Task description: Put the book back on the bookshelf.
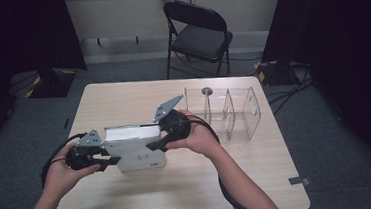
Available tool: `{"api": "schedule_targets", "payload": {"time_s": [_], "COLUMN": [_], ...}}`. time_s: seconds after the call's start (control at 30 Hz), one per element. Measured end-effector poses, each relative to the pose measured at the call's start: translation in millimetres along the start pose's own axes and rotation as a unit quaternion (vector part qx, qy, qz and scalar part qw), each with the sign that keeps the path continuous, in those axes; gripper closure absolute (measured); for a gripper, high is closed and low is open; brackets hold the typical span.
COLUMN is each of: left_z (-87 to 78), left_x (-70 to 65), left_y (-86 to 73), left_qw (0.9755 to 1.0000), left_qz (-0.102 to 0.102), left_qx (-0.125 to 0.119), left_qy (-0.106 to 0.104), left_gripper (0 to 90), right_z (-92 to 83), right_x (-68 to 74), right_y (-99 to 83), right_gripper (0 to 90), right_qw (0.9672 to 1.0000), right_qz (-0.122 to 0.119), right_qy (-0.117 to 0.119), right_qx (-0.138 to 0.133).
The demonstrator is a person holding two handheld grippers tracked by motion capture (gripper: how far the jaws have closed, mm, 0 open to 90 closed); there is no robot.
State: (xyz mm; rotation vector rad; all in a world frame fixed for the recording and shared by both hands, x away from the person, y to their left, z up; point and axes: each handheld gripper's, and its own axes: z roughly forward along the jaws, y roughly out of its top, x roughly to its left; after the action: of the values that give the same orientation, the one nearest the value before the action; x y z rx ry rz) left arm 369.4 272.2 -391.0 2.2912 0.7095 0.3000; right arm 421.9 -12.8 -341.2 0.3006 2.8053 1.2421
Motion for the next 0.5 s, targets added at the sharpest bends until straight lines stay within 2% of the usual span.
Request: {"api": "schedule_targets", "payload": {"time_s": [0.1,0.27,0.33,0.5], "left_z": [0.4,1.8,2.4,4.9], "left_x": [1.4,3.1,3.7,2.6], "left_y": [1.3,2.5,2.4,0.6], "left_qw": [1.0,1.0,1.0,1.0], "left_qz": [0.002,0.003,-0.003,-0.004], "left_qx": [0.005,0.002,-0.005,0.0], "left_qy": [0.001,0.002,-0.002,0.0], "left_gripper": [60.5,59.9,58.8,45.4], "right_z": [-0.4,0.9,-0.1,-1.6], "right_x": [2.6,4.8,6.5,9.5], "right_y": [3.5,7.4,8.0,7.7], "right_gripper": [41.7,44.2,47.3,49.4], "right_qw": [1.0,0.9999,0.9999,0.9998], "right_qz": [-0.004,0.011,0.0,-0.004], "right_qy": [0.004,-0.001,-0.002,-0.011], "right_qx": [-0.002,0.005,0.013,0.016]}}
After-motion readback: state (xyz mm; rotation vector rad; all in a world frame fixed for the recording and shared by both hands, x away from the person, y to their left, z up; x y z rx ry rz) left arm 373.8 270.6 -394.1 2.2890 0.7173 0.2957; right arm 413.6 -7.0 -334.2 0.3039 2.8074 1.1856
